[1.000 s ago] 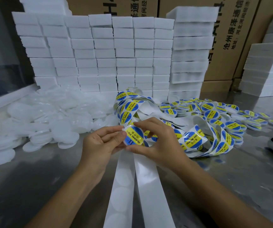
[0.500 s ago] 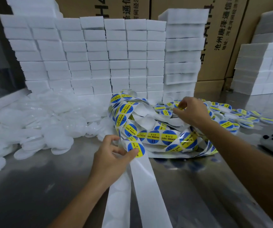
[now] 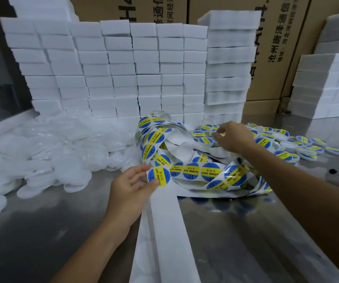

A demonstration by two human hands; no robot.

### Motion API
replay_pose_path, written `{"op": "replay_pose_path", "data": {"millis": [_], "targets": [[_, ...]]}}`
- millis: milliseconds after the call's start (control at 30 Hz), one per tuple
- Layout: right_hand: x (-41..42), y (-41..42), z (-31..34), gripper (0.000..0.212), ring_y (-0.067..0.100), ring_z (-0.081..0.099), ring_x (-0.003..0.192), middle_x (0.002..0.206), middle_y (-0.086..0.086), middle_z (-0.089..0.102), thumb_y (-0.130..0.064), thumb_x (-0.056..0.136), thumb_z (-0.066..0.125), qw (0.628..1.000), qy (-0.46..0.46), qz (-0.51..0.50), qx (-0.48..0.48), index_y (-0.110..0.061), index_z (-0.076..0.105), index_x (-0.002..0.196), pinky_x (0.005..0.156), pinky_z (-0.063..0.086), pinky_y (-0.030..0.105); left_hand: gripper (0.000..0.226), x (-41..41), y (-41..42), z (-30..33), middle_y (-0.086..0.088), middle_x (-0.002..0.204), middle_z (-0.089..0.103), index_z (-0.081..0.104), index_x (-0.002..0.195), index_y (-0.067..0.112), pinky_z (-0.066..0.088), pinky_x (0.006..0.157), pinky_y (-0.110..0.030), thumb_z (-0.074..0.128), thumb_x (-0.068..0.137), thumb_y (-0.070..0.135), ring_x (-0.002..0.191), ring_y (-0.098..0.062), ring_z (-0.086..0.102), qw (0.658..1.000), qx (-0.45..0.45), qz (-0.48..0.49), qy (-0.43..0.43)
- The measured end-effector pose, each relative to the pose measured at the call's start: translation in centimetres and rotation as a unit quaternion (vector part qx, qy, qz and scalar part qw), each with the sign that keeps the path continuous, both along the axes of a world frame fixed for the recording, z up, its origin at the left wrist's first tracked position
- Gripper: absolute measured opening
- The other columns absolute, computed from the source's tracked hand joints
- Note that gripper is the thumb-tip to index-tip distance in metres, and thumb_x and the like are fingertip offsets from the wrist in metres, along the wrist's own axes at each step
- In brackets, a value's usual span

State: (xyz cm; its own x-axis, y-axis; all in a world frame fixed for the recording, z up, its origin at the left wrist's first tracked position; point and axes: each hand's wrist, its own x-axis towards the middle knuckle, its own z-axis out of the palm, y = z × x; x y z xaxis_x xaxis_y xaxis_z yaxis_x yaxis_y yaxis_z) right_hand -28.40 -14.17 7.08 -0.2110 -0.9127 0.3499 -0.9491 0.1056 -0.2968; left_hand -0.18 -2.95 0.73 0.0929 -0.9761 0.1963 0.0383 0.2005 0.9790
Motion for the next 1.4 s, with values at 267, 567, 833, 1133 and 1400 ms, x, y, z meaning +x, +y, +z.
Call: {"op": "replay_pose_path", "data": {"millis": [267,567,833,1133,1400], "targets": [[9.6,8.1,-1.5,0.009,0.004,0.062,0.079,0.082,-0.011,0.069,-0.019,0.09,0.066,0.931,-0.154,0.248,-0.222,-0.015,0.074,0.087,0.076,0.045,0.016,0.057,0.4,0.1,0.2,0.007,0.095,0.076,0.062,0.117,0.026,0.059,0.066,-0.024,0.071,0.076,-0.013,0.075,-0.014,0.071,0.999,-0.011,-0.002,0.045],[12.4,11.3,-4.9,0.021,0.019,0.066,0.101,0.105,0.001,0.072,-0.022,0.085,0.075,0.9,-0.105,0.351,-0.235,-0.011,0.076,0.103,0.086,0.053,0.039,0.032,1.1,0.1,-0.2,-0.002,0.079,0.076,0.057,0.088,0.024,0.056,0.059,-0.021,0.07,0.082,-0.005,0.067,-0.012,0.071,0.997,-0.079,-0.009,-0.002],[11.8,11.0,-5.5,0.015,0.009,0.063,0.074,0.088,-0.003,0.068,-0.025,0.088,0.074,0.895,-0.132,0.379,-0.194,-0.013,0.077,0.097,0.068,0.052,0.037,0.041,1.1,0.1,-0.6,0.006,0.076,0.065,0.05,0.078,0.035,0.054,0.062,-0.03,0.067,0.085,-0.002,0.069,-0.016,0.066,0.967,-0.18,0.002,-0.179],[11.8,11.1,-5.3,0.006,0.005,0.06,0.069,0.075,-0.011,0.065,-0.016,0.088,0.071,0.897,-0.161,0.359,-0.203,-0.016,0.074,0.082,0.065,0.048,0.022,0.04,1.0,0.6,-0.5,0.003,0.075,0.055,0.049,0.081,0.03,0.048,0.058,-0.03,0.061,0.084,-0.008,0.06,-0.02,0.052,0.94,-0.228,-0.003,-0.255],[10.4,10.2,-3.9,0.03,0.002,0.046,0.047,0.052,-0.012,0.057,-0.019,0.084,0.071,0.807,-0.576,0.106,-0.075,-0.022,0.07,0.054,0.052,0.038,0.021,0.032,1.7,-0.8,-2.0,0.014,0.071,0.063,0.051,0.073,0.03,0.045,0.056,-0.012,0.071,0.083,0.006,0.057,-0.007,0.057,0.958,-0.174,0.057,-0.219]]}}
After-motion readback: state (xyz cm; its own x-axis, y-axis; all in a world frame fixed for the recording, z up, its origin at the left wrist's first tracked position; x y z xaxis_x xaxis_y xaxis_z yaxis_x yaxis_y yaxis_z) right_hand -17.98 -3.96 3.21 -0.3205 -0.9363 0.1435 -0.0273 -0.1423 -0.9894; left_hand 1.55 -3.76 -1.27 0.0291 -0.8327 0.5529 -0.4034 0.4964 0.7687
